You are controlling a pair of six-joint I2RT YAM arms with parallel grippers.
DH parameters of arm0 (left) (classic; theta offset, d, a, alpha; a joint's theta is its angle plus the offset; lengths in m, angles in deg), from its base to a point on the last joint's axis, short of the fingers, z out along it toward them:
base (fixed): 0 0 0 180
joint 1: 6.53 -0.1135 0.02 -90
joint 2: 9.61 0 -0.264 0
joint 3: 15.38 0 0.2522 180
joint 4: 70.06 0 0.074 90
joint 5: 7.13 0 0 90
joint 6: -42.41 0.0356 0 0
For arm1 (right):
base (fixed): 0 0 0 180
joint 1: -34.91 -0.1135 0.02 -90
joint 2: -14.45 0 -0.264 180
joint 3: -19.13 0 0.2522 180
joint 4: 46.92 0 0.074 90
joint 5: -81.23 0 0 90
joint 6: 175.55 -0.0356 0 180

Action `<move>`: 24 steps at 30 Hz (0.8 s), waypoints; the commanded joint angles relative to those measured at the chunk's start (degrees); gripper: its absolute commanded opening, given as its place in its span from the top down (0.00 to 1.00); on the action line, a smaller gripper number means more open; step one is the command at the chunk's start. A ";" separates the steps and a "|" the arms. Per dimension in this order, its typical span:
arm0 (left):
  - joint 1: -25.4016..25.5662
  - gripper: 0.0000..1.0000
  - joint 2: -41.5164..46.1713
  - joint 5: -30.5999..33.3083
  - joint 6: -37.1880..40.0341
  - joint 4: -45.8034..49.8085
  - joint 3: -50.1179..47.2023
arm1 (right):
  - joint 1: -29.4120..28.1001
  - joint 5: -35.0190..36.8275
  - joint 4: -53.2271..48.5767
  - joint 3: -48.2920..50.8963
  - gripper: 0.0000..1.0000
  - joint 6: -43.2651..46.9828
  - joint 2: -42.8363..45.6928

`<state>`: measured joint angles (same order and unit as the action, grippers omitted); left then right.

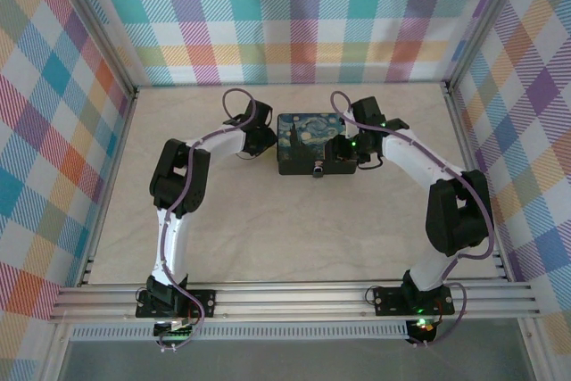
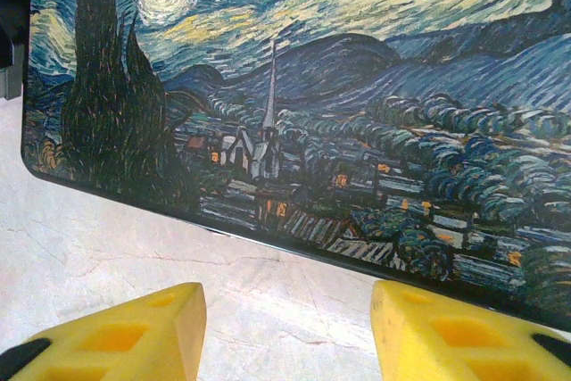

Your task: Unlock the padlock with the key

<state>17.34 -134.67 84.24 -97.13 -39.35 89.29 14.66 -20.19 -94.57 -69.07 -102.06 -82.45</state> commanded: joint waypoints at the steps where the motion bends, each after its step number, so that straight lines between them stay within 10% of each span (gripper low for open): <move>1: 0.20 0.73 -0.12 1.66 -1.00 2.20 1.63 | -0.24 -0.62 0.40 0.84 0.48 -0.47 2.36; 24: -0.59 1.00 4.30 0.04 8.03 5.40 1.20 | -5.94 -2.02 -1.48 4.26 0.48 -2.75 6.83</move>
<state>17.28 -134.67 85.29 -93.15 -36.40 91.08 10.55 -20.92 -95.07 -66.38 -103.30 -78.04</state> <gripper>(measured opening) 0.051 0.516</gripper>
